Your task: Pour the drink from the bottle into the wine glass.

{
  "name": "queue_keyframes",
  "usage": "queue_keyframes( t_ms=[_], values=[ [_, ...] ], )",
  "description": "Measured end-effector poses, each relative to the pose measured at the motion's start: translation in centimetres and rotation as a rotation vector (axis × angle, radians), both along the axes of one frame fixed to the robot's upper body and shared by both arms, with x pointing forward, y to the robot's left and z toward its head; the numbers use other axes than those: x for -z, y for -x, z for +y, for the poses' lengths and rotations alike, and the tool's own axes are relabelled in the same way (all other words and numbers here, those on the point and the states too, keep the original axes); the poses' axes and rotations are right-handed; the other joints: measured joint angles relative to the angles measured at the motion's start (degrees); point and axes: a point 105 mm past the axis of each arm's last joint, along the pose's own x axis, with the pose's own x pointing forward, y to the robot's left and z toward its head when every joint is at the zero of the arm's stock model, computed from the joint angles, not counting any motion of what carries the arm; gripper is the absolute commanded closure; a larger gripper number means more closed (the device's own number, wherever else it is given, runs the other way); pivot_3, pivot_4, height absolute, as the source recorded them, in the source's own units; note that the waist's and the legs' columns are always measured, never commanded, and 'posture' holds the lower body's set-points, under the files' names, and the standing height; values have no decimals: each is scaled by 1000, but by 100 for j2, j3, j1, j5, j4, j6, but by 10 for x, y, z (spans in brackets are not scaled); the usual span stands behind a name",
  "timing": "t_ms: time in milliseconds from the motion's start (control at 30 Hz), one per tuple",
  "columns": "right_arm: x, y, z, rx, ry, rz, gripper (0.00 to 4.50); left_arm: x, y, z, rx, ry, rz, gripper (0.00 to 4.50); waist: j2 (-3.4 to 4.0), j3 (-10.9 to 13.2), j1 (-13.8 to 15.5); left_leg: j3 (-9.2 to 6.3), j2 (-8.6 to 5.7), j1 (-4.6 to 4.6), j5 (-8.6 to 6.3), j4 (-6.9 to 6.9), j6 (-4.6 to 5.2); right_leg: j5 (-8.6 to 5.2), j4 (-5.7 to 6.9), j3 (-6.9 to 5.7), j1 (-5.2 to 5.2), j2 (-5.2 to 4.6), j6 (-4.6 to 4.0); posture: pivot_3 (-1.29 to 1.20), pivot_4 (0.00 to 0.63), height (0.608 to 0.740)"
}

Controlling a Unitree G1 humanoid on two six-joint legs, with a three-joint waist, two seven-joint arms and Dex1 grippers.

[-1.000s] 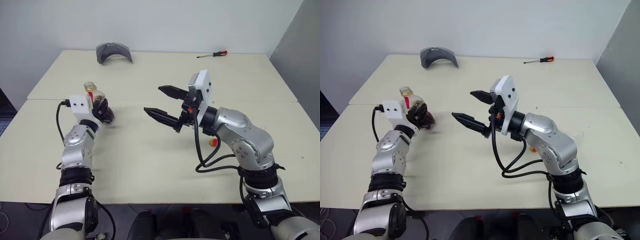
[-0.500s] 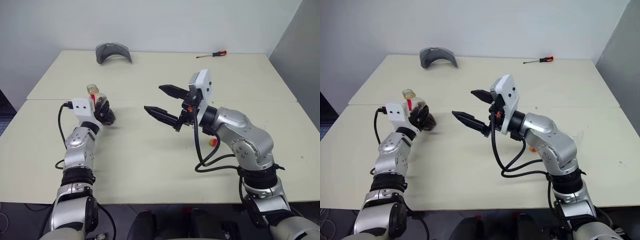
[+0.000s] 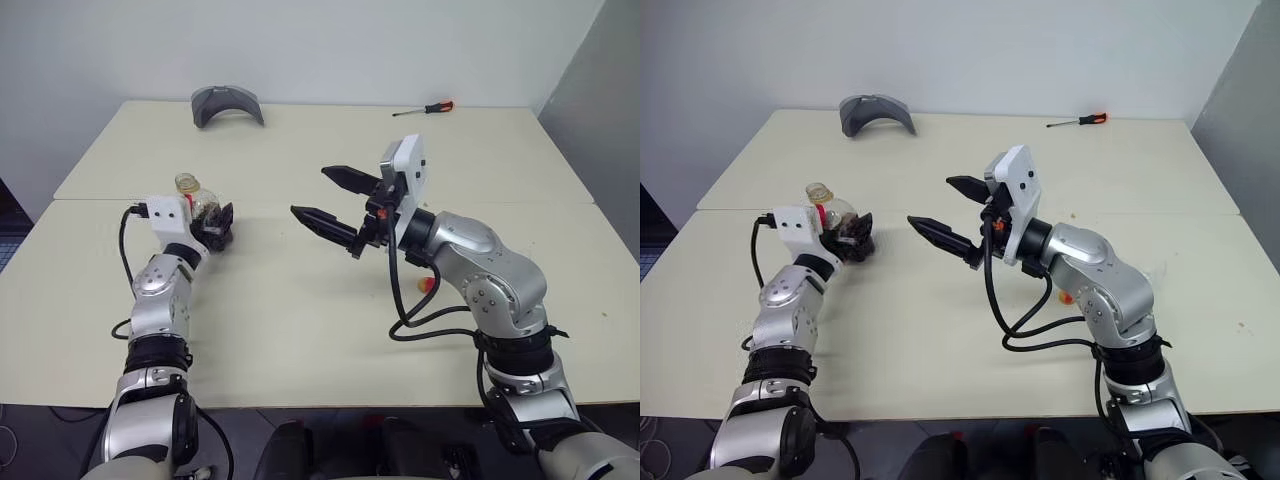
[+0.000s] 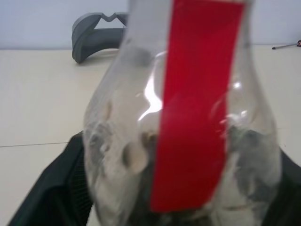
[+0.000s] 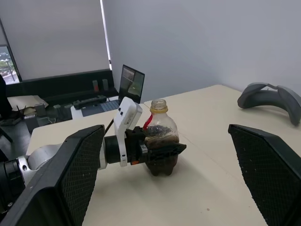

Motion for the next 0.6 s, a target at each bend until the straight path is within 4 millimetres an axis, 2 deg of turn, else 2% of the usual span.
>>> queue_keyframes(
  t_ms=[367,600],
  values=[
    [0,1,0,-10,2,-1,0,15,34,-2,-22,22,43,19,0,0,-3,-2,3,1,-6,-1,11,0,1,1,0,0,0,0,150,740],
    [0,0,0,-8,-4,-7,0,6,52,9,-85,54,38,19,0,0,-3,-1,3,1,-8,-2,14,0,1,1,0,-1,0,0,150,740]
  ],
)
